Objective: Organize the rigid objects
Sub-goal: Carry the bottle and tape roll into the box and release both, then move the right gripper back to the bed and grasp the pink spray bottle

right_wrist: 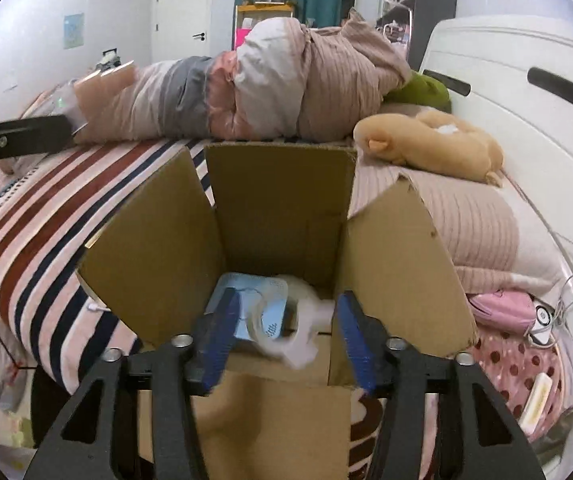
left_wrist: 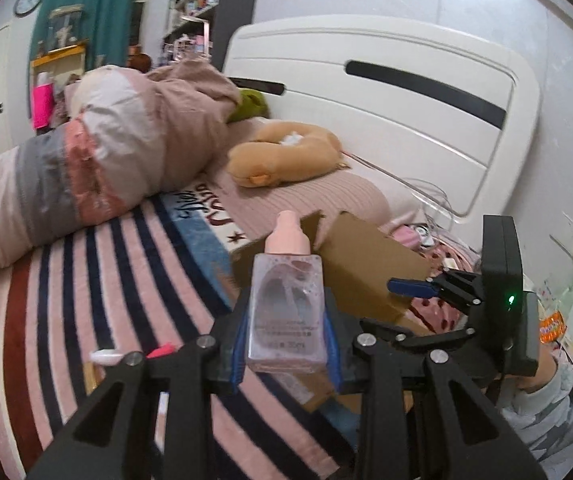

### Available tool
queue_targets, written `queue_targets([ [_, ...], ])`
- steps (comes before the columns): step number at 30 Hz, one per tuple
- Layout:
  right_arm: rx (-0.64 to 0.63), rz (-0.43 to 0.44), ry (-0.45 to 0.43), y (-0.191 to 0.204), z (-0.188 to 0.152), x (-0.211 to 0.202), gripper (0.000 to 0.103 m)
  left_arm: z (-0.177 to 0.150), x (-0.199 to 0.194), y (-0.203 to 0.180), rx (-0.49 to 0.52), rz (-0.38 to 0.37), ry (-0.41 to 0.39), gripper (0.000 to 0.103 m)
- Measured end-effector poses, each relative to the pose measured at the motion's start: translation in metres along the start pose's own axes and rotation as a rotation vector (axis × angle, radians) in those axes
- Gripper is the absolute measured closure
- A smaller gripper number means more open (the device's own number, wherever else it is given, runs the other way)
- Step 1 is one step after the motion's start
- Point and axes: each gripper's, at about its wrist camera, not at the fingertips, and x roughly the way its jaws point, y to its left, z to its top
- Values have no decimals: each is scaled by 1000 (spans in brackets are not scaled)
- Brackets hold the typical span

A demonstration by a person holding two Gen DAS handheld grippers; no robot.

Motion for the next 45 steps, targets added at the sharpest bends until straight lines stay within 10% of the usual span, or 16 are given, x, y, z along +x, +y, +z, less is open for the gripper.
queue_targets([
  [21,18,102,-50,-19,-31,-3,40,11,111,-65,134,-132,343,75],
  [33,21,89,-43,-8,-18,-13,38,15,52,-12,31,-80,204,61],
  [45,-101,301,-116,108,42,-26,38,-35,-53,130,-162,222,21,41],
])
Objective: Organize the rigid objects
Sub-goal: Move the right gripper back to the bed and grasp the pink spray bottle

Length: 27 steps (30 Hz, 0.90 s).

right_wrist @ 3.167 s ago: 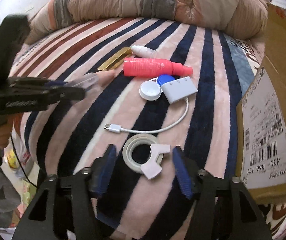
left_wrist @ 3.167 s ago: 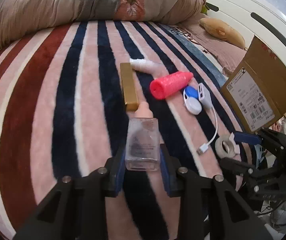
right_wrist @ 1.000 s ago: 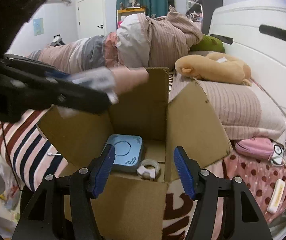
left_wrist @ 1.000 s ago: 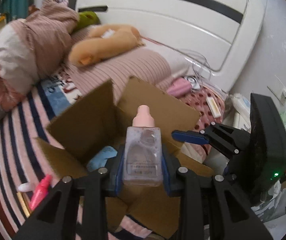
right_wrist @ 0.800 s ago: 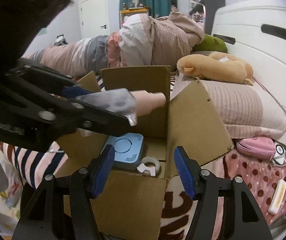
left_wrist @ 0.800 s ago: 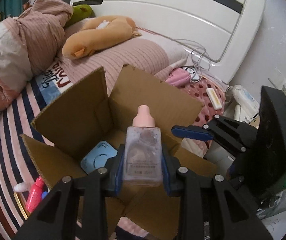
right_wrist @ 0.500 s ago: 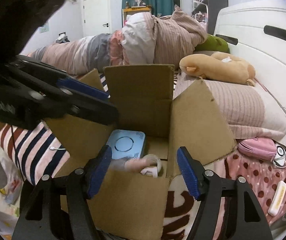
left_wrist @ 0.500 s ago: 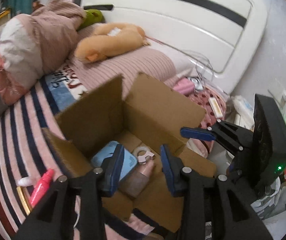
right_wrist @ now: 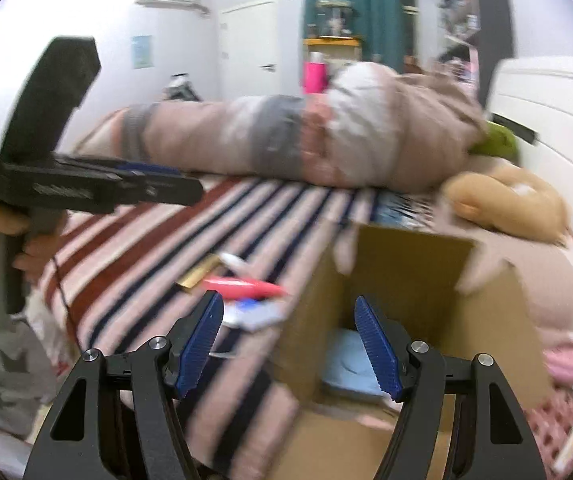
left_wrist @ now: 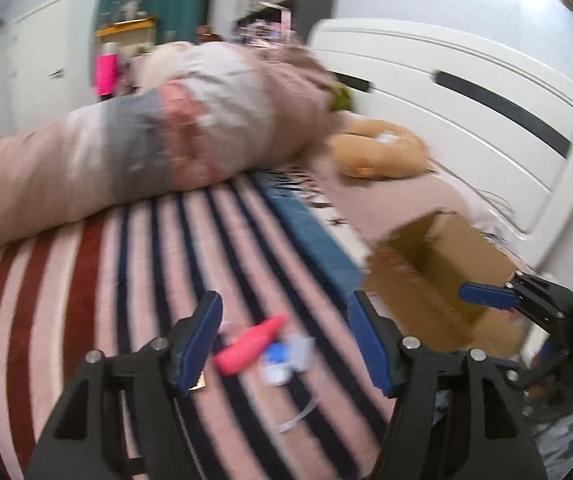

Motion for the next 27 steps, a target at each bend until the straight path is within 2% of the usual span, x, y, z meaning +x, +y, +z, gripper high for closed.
queue_targets([
  [6,38,141,105,50,12,73,38,-37,5,63,-86,63,15,40],
  [10,173,170,186,45,3,125,38,-59,13,89,-152,70,24,38],
  [14,342,151,237,19,-8,178,38,-74,22,103,-202,68,37,38],
  [20,475,83,276,-11,-15,234,38,-84,33,114,-232,55,57,38],
  [24,493,89,319,-17,-13,258,39,-86,34,120,-240,58,59,38],
  [27,480,105,340,-15,-11,273,49,-89,34,126,-250,62,60,38],
])
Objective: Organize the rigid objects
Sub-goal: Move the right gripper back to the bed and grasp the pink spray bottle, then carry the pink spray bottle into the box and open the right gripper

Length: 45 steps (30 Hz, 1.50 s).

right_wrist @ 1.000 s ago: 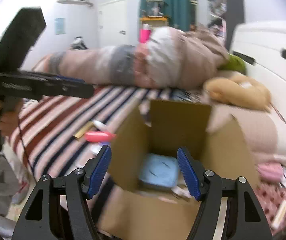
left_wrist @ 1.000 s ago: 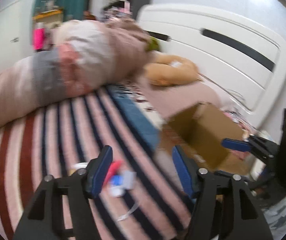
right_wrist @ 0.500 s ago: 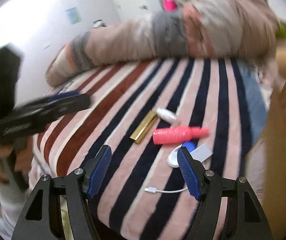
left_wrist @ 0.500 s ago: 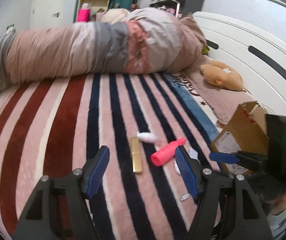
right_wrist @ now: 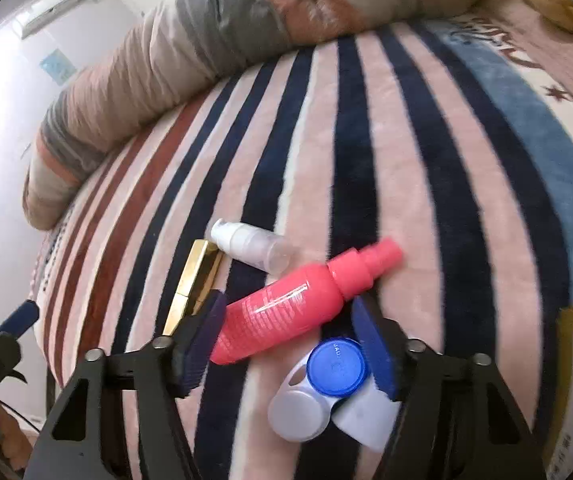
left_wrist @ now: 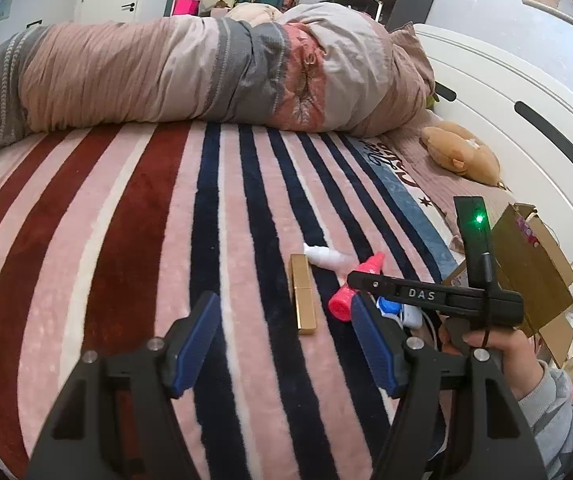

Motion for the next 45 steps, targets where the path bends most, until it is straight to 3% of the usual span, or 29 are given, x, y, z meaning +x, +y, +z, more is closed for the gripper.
queue_targets([
  [3,-51,-20,3,11,1,1,58,-3,-1,5,-8,6,4,38],
  [6,-96,31,51,22,-6,0,66,-4,-3,8,-17,11,4,38],
  [11,-188,74,123,41,-29,-3,67,-7,-8,6,-12,7,-2,38],
  [17,-161,32,121,59,-53,6,57,-8,-13,6,-24,3,-12,38],
  [19,-190,-17,89,66,-62,8,57,-8,-15,6,-17,3,-14,38],
  [24,-286,-33,84,67,-75,-10,75,-14,-20,9,-13,17,-10,38],
  [28,-465,-95,158,67,-91,-24,75,-15,-21,10,-19,9,-9,38],
  [30,-471,-136,142,65,-97,-29,75,-17,-18,8,-16,-2,0,38],
  [37,-490,-156,108,73,-99,-21,76,-30,1,4,-32,-126,81,38],
  [45,-520,-15,-33,94,-98,-68,76,-28,13,-26,-27,-348,132,38],
])
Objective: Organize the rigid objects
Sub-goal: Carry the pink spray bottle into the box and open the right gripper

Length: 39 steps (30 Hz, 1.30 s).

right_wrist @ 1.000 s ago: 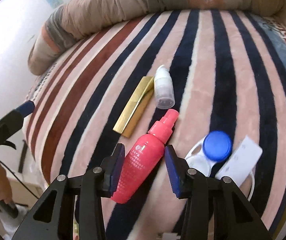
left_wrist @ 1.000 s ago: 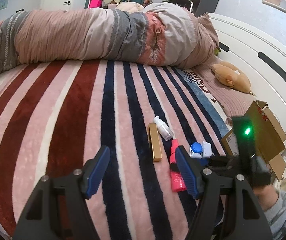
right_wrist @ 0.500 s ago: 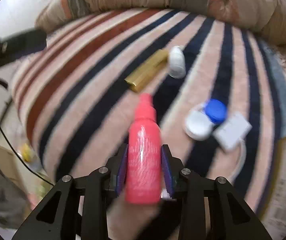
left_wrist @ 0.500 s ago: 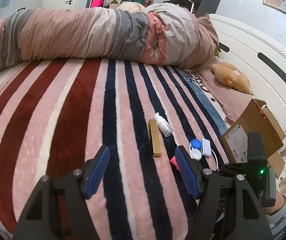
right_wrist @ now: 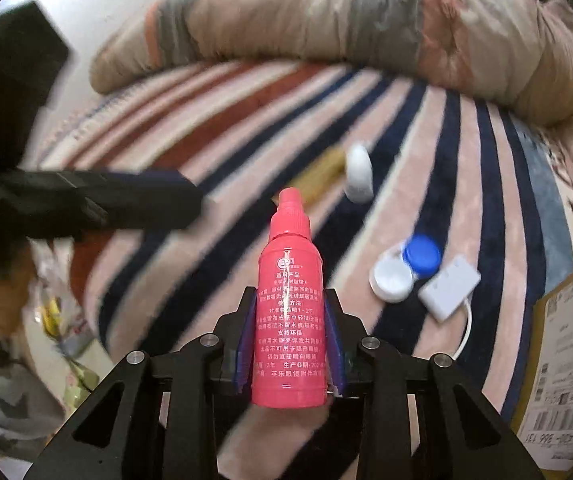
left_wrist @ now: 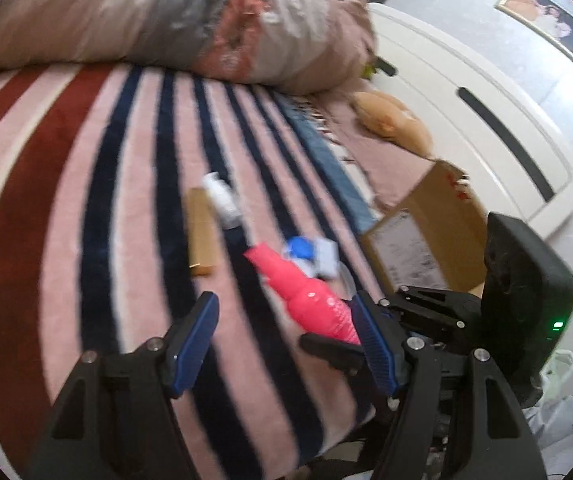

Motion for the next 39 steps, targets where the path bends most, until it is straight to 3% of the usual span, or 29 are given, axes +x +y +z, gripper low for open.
queue_targets([
  [3,-24,42,-75,6,7,-27,76,9,-5,-21,37,-60,-22,38],
  [7,-26,93,-159,7,14,-58,76,24,-12,-50,82,-116,-49,61],
  [16,12,82,-308,-29,5,-143,76,50,-24,-151,284,-113,-135,69],
  [23,83,-23,-427,-81,-24,-216,76,71,11,-242,435,-145,-121,70],
  [30,210,-81,-392,-143,-62,-232,76,74,88,-297,508,-127,22,71],
  [39,288,-79,-254,-194,-88,-208,76,67,156,-307,486,-73,180,71],
])
